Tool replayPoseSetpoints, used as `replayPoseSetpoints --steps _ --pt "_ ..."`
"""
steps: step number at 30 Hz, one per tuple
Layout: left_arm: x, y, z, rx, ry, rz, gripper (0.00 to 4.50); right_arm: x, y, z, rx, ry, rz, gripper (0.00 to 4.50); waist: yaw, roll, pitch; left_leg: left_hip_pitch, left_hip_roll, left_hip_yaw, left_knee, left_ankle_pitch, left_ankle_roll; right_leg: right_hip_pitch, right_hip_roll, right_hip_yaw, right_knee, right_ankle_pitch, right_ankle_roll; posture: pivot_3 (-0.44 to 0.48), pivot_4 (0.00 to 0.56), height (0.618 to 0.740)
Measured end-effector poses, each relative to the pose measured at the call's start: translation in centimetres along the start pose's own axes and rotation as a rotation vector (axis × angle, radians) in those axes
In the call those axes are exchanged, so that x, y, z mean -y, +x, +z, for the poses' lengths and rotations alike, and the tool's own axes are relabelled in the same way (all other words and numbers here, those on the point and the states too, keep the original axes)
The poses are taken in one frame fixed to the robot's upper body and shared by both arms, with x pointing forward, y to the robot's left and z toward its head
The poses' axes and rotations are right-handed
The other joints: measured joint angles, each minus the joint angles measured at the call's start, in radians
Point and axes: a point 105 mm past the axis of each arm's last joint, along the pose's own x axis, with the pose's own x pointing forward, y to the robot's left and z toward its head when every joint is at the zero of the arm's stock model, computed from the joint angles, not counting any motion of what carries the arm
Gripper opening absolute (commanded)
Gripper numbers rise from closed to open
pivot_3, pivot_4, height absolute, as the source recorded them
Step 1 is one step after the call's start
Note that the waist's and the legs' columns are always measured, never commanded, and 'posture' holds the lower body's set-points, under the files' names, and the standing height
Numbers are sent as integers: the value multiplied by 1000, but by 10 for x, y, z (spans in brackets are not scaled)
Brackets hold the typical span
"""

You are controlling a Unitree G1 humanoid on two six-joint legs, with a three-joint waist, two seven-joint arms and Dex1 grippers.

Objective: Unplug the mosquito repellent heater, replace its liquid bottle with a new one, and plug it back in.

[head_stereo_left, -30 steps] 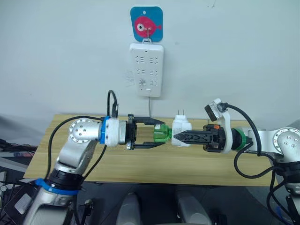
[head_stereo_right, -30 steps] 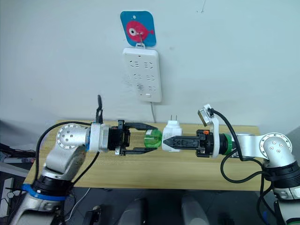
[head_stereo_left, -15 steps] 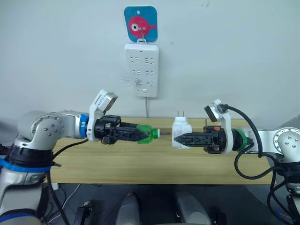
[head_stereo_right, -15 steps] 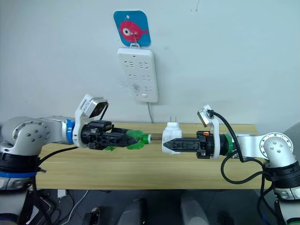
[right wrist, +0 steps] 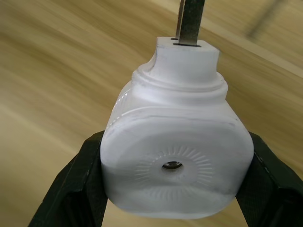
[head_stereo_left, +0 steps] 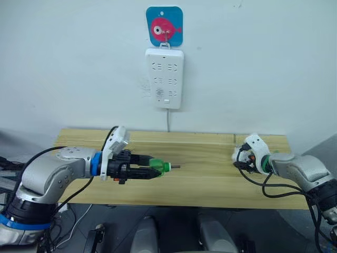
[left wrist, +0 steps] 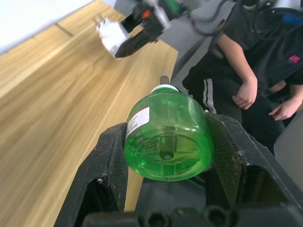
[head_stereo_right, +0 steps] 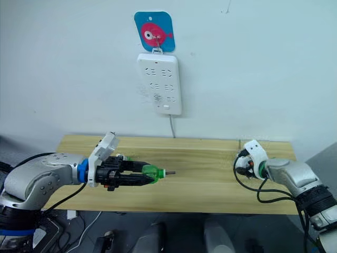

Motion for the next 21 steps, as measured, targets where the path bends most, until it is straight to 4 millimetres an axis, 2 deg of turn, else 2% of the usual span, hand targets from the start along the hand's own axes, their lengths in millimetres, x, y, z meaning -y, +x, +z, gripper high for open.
replayPoseSetpoints --steps 2,8,9,11,16,19,21 --pt "3 4 2 9 33 -4 2260 6 2 -9 -44 -12 4 3072 0 0 0 0 1 0 0 0 0 0 1 0 0 0 0 -97 198 725" --pt "0 7 2 4 62 18 2260 9 5 -20 -111 -26 39 3072 1 0 0 1 0 -1 1 0 0 1 1 0 2 0 0 -99 197 725" --pt "0 8 2 5 66 20 2260 9 5 -21 -122 -27 44 3815 1 0 0 1 0 -1 1 0 0 1 1 0 2 0 0 -99 197 725" --pt "0 10 3 15 74 19 2260 8 6 -20 -128 -20 48 4411 0 0 0 1 0 -1 1 0 0 1 1 0 2 0 0 -99 197 725" --pt "-1 15 5 47 81 15 2260 9 3 -10 -91 17 50 4500 1 0 0 1 0 -1 1 0 0 1 1 -1 2 0 0 -109 194 725" --pt "-3 20 10 92 98 29 2260 14 -17 7 -3 29 32 4500 3 0 0 1 0 -1 1 0 0 1 0 -1 2 0 0 -118 192 725" --pt "-6 23 13 127 103 54 2260 10 -34 26 93 53 60 4500 4 0 0 1 0 -2 1 0 0 1 0 -2 2 0 0 -126 192 725"
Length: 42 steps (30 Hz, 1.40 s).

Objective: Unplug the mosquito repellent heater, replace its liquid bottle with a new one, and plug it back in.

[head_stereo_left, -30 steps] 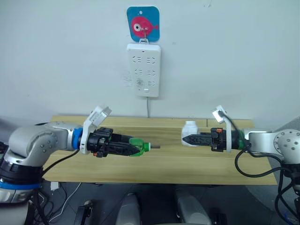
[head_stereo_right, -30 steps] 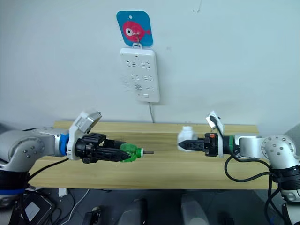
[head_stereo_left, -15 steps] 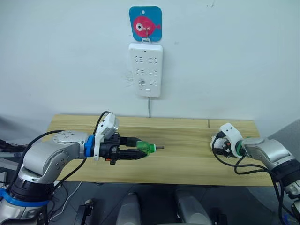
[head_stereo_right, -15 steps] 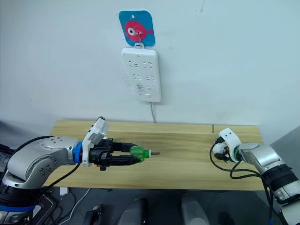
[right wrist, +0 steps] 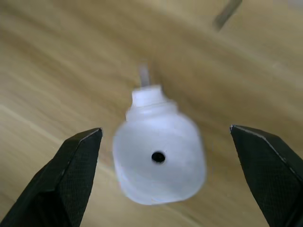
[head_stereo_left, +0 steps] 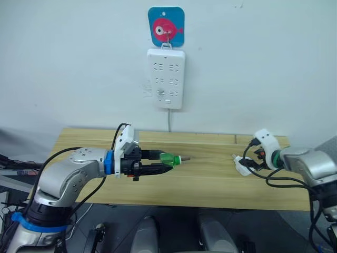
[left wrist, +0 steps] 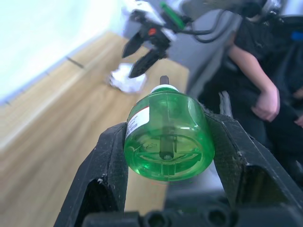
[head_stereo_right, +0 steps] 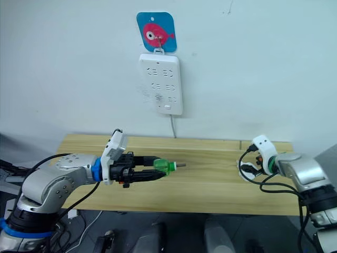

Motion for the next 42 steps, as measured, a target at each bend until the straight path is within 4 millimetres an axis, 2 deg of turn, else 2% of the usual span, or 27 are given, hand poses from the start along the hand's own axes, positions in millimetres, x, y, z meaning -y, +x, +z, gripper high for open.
replayPoseSetpoints --steps 1,5,9,14,17,23,27,34,35,42 --pt "-3 2 3 31 12 25 2260 -8 -7 12 66 31 41 4500 0 0 0 0 0 0 0 0 0 0 0 0 0 0 0 -126 192 725" --pt "-14 19 23 203 71 134 2260 -70 -38 61 399 175 329 4500 -1 -1 -1 1 1 -3 1 0 0 1 1 -2 2 0 0 -143 190 725" --pt "-24 28 33 301 98 224 2260 -119 -51 77 591 354 566 4500 -3 -1 -1 1 0 -2 2 0 0 1 1 0 5 0 0 -155 185 725" --pt "-25 36 43 387 99 255 2260 -150 -50 98 687 573 669 4500 -17 -1 -1 1 -1 -1 5 0 0 0 1 1 10 0 0 -160 180 725" --pt "-24 40 44 405 95 247 2260 -157 -46 112 717 641 657 4500 -28 0 -1 2 -1 -1 5 0 0 0 2 1 12 0 0 -152 175 725" --pt "-23 42 45 411 113 249 2260 -156 -37 124 732 740 633 4500 -30 0 -1 2 0 -2 5 0 0 0 2 1 12 0 0 -141 168 725" --pt "-24 42 44 421 115 255 2260 -164 -36 128 725 749 669 3592 -31 0 -1 2 0 -2 5 0 0 0 2 0 12 0 0 -130 164 725" --pt "-21 44 43 447 124 251 2260 -166 -33 127 709 769 672 949 -30 0 -2 2 0 -2 5 0 0 0 2 1 12 0 0 -128 166 725" --pt "-21 44 44 449 125 250 2260 -166 -34 128 709 771 679 816 -30 0 -2 2 0 -2 5 0 0 0 3 1 12 0 0 -128 166 725" --pt "-17 44 44 454 143 244 2260 -166 -36 127 699 779 701 816 -30 0 -2 2 0 -2 5 0 0 0 3 1 12 0 0 -128 166 725"
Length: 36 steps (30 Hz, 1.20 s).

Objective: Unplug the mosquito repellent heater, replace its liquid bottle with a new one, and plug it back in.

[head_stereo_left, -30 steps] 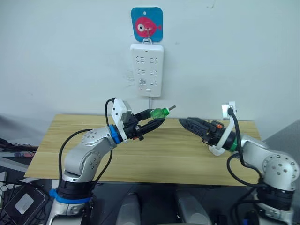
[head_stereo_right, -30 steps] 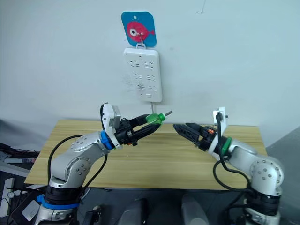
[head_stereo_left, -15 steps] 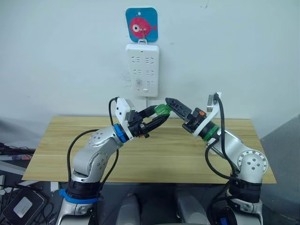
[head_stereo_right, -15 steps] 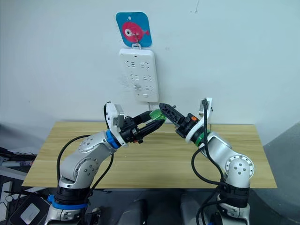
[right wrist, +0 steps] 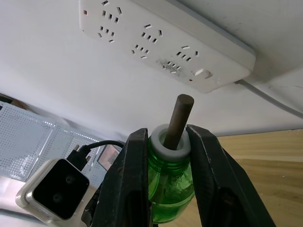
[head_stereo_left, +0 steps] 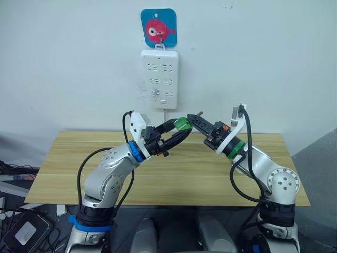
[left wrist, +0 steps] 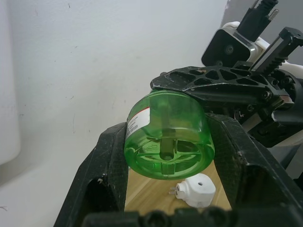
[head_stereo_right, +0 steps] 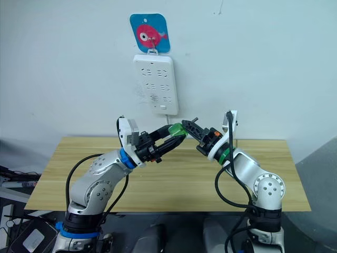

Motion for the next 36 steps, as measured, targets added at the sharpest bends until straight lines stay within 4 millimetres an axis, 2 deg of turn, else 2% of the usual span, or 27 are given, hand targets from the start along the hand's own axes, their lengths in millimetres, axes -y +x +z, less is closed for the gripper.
replayPoseSetpoints --steps 1,3,5,8,11,14,18,21,24,26,29,35,36 --pt "0 0 0 1 -1 1 2260 0 0 0 -4 -1 0 816 0 0 0 0 0 0 0 0 0 0 0 0 0 0 0 -128 168 725" --pt "-1 -2 -2 -3 -1 8 3028 1 -1 -1 -10 -9 -7 816 0 0 0 0 0 0 0 0 0 0 0 0 0 0 0 -128 169 725" --pt "-4 -5 -7 -46 23 20 3586 1 -1 0 -16 -25 -5 816 0 0 0 0 0 0 0 0 0 0 0 0 0 0 0 -125 173 725" --pt "-16 -25 -27 -195 87 64 4478 8 -7 7 -20 -121 -39 816 -2 0 0 1 0 0 0 0 0 0 0 1 0 0 0 -118 179 725" --pt "-23 -52 -43 -330 119 90 4500 27 -17 22 3 -310 -132 816 1 0 0 1 0 0 -1 0 0 -1 0 0 -1 -1 0 -118 179 725" --pt "-23 -68 -50 -395 125 93 4500 47 -17 22 -19 -584 -198 816 3 0 0 1 0 1 -3 0 0 -1 0 0 -2 -3 4 -86 189 725" --pt "-9 -71 -46 -394 125 57 4500 90 -12 11 -73 -958 -260 816 7 0 0 3 1 2 -4 0 0 0 0 1 -2 -3 4 -60 202 725" --pt "1 -69 -41 -390 142 25 4500 128 -11 -8 -110 -1132 -312 816 12 0 1 3 1 3 -4 0 0 0 0 2 -2 -3 4 -27 211 725" --pt "7 -71 -41 -399 147 16 4500 155 -6 -7 -93 -1228 -386 816 15 -1 3 5 1 5 -5 0 0 0 -1 4 -1 0 -1 -15 215 725" --pt "10 -73 -41 -402 149 15 4500 166 -3 -4 -78 -1251 -423 816 21 -1 4 6 1 5 -5 0 0 1 -1 4 -1 0 -1 9 218 725" --pt "11 -78 -41 -408 154 28 4500 179 -3 -3 -57 -1216 -460 816 33 -2 4 6 1 4 -5 0 0 1 -1 3 -1 0 -1 19 219 725" --pt "9 -81 -39 -400 166 68 4500 200 -12 -20 -116 -1150 -480 816 45 -2 6 6 0 4 -5 0 0 2 -2 3 -1 0 -1 41 218 725" --pt "10 -80 -39 -397 167 71 4500 202 -14 -21 -118 -1141 -486 1166 48 -2 7 6 0 4 -5 0 0 2 -2 3 -1 0 -1 42 218 725"
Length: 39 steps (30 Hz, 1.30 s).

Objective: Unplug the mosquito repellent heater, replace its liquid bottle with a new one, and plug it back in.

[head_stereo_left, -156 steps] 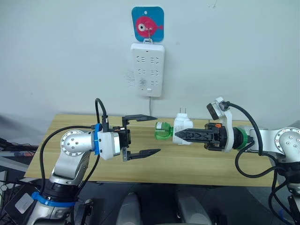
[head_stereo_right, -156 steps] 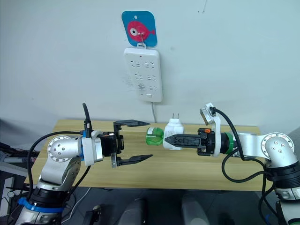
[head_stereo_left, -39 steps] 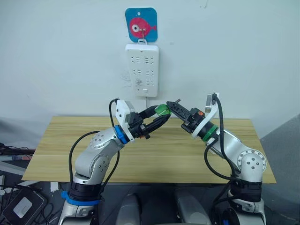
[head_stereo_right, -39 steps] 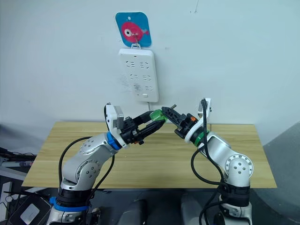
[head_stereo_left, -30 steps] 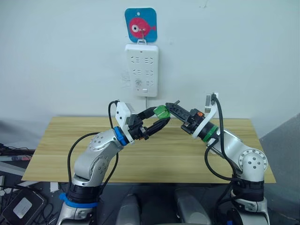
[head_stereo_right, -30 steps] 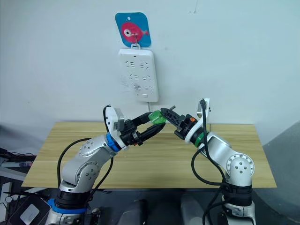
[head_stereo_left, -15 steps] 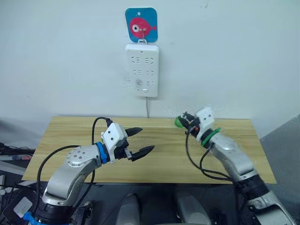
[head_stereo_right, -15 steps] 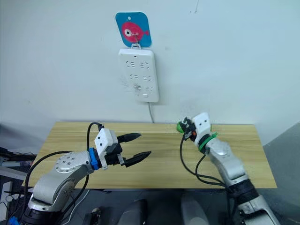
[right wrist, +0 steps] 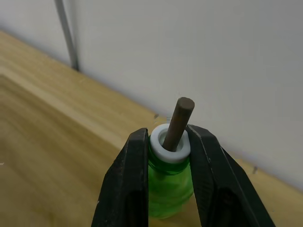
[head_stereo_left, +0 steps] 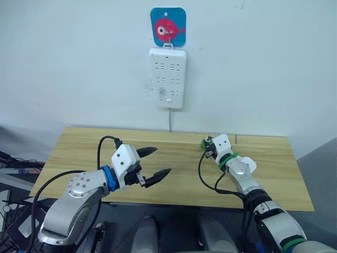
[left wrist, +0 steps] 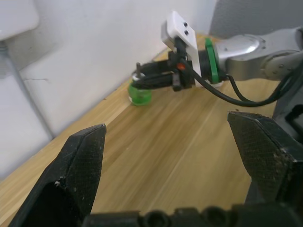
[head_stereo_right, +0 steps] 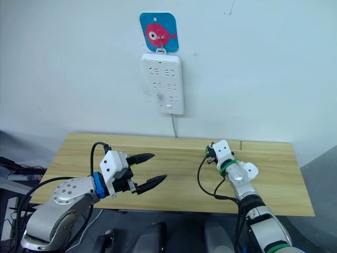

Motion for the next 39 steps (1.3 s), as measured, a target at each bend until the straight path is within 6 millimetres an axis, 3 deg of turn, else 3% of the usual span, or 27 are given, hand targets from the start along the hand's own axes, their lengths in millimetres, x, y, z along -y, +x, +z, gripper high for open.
replayPoseSetpoints --steps 6,9,12,15,22,28,34,39 --pt "4 -1 4 14 9 18 4500 1 0 0 6 29 5 3281 2 0 0 2 0 0 0 0 0 1 0 0 1 0 0 33 216 725" --pt "2 -3 0 12 -15 53 4500 3 1 9 40 15 8 4391 3 0 1 2 1 0 0 0 0 1 0 0 1 0 0 28 214 725" --pt "-6 -12 -6 8 -38 143 4500 4 -4 28 104 -33 44 4454 4 1 1 2 0 0 -1 0 0 1 0 0 1 0 0 20 210 725" --pt "-13 -28 -26 -44 -55 251 4500 -1 -16 50 155 -92 153 4454 7 1 1 2 1 0 -1 0 0 1 0 0 0 -1 -1 11 196 725" --pt "-21 -101 -102 -161 -183 596 4500 -47 -57 114 173 -227 565 4454 11 -1 -1 3 1 -2 -2 0 0 1 -4 -3 0 -6 -2 21 146 725" --pt "-27 -132 -129 -167 -228 731 4500 -66 -67 124 84 -277 705 4454 31 -11 -10 3 0 0 0 1 -2 1 -4 -3 0 -6 -1 50 133 725" --pt "-42 -131 -134 -132 -207 744 4500 -78 -68 128 36 -283 740 4454 39 -16 -14 2 0 0 -1 1 -2 1 -4 -3 -1 -6 -1 51 190 725" --pt "-73 -116 -129 -101 -169 754 4500 -94 -65 136 7 -219 734 4454 38 -15 1 3 2 -1 -1 1 -2 1 -4 -3 0 -6 -1 35 274 725"
